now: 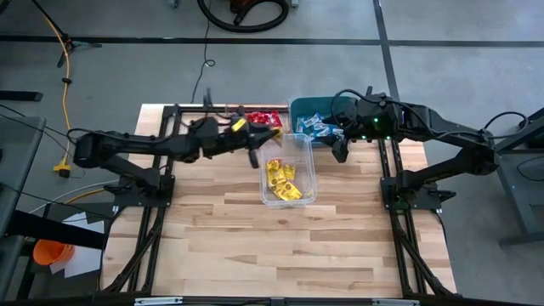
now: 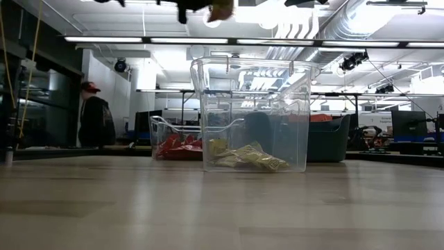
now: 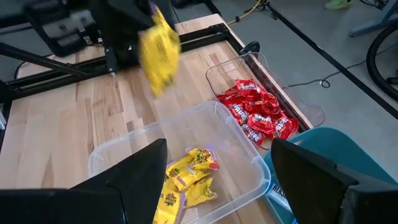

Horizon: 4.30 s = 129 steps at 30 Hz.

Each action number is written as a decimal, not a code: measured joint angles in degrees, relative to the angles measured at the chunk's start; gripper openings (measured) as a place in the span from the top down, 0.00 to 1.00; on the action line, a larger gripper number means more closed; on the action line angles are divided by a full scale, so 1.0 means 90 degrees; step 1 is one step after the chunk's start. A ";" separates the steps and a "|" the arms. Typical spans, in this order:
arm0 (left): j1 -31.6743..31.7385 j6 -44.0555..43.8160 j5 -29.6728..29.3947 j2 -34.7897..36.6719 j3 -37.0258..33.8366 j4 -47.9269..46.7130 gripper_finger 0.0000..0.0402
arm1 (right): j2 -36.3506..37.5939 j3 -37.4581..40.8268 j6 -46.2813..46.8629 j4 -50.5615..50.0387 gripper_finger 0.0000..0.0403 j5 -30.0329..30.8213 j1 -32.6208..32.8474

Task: Sort candy
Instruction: Put the yellow candy into the transparent container, then return to Home Position

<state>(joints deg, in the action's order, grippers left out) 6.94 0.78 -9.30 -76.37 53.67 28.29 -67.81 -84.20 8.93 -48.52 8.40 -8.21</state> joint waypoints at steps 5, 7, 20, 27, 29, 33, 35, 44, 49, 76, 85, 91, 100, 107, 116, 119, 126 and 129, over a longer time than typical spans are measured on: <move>-0.0002 0.0002 0.0019 -0.0732 0.0680 -0.0662 0.78 | 0.0000 0.0000 0.0000 0.0072 0.30 0.0000 0.0000; -0.0002 -0.0008 0.0020 -0.0845 0.0940 -0.1227 0.73 | 0.0000 0.0000 -0.0002 0.0076 0.30 -0.0001 0.0000; -0.0011 -0.0543 0.0506 0.0702 0.1180 -0.5165 0.58 | -0.0017 0.0000 0.0186 -0.1002 0.30 -0.0023 0.0000; -0.0029 -0.0671 0.0403 0.2054 -0.0525 -0.3426 0.82 | -0.0019 0.0000 0.0237 -0.1250 0.38 -0.0502 0.0000; -0.0029 -0.0910 0.0403 0.2518 -0.1280 -0.2502 0.93 | -0.0019 0.0000 0.0353 -0.1294 0.46 -0.0577 0.0000; -0.0029 -0.1469 0.0403 0.3384 -0.2736 -0.0950 0.97 | -0.0019 0.0000 0.0681 -0.1350 0.74 -0.0618 0.0000; -0.0034 -0.1611 0.0415 0.3773 -0.3355 -0.0332 0.98 | -0.0019 0.0000 0.0796 -0.1345 0.91 -0.0735 0.0000; -0.0032 -0.2157 0.0461 0.4960 -0.5561 0.1892 1.00 | 0.0012 0.0000 0.1233 -0.1347 0.99 -0.1064 0.0095; -0.0032 -0.2541 0.0509 0.5265 -0.5865 0.1852 1.00 | 0.0010 0.0000 0.1170 -0.1359 0.99 -0.1325 0.0096; -0.0032 -0.2677 0.0678 0.5267 -0.5863 0.1269 1.00 | 0.5551 0.7795 0.1452 0.5667 1.00 -0.1629 0.0096; -0.0031 -0.2696 0.0678 0.5267 -0.5863 0.1260 1.00 | 0.6132 0.9290 0.1375 0.7292 1.00 -0.1655 0.0095; -0.0033 -0.4653 0.0145 0.5263 -0.5849 0.1608 1.00 | 0.6127 0.9292 0.1329 0.6745 1.00 -0.1656 0.0096; -0.0024 -0.7969 -0.1161 0.5250 -0.5817 0.1726 1.00 | 0.6122 0.9292 0.2142 0.5760 1.00 -0.1656 0.0095; -0.0024 -0.7163 -0.1161 0.5254 -0.5817 0.1289 1.00 | 0.6122 0.9292 0.2139 0.5574 1.00 -0.1654 0.0095; -0.0024 -0.6125 -0.1158 0.5253 -0.5819 0.0907 1.00 | 0.6122 0.9292 0.2127 0.5574 1.00 -0.1651 0.0095; -0.0024 -0.5904 -0.1158 0.5253 -0.5820 0.0829 1.00 | 0.6122 0.9292 0.2127 0.5574 1.00 -0.1651 0.0095; -0.0024 -0.5678 -0.1156 0.5255 -0.5821 0.0809 1.00 | 0.6122 0.9294 0.2126 0.5574 1.00 -0.1651 0.0095; -0.0027 -0.5678 -0.1154 0.5255 -0.5821 0.0807 1.00 | 0.6122 0.9294 0.2127 0.5574 1.00 -0.1649 0.0096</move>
<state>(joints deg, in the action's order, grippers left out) 6.70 -50.33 -19.68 -29.08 1.28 35.55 -12.71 -0.56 28.08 1.65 -6.44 -7.34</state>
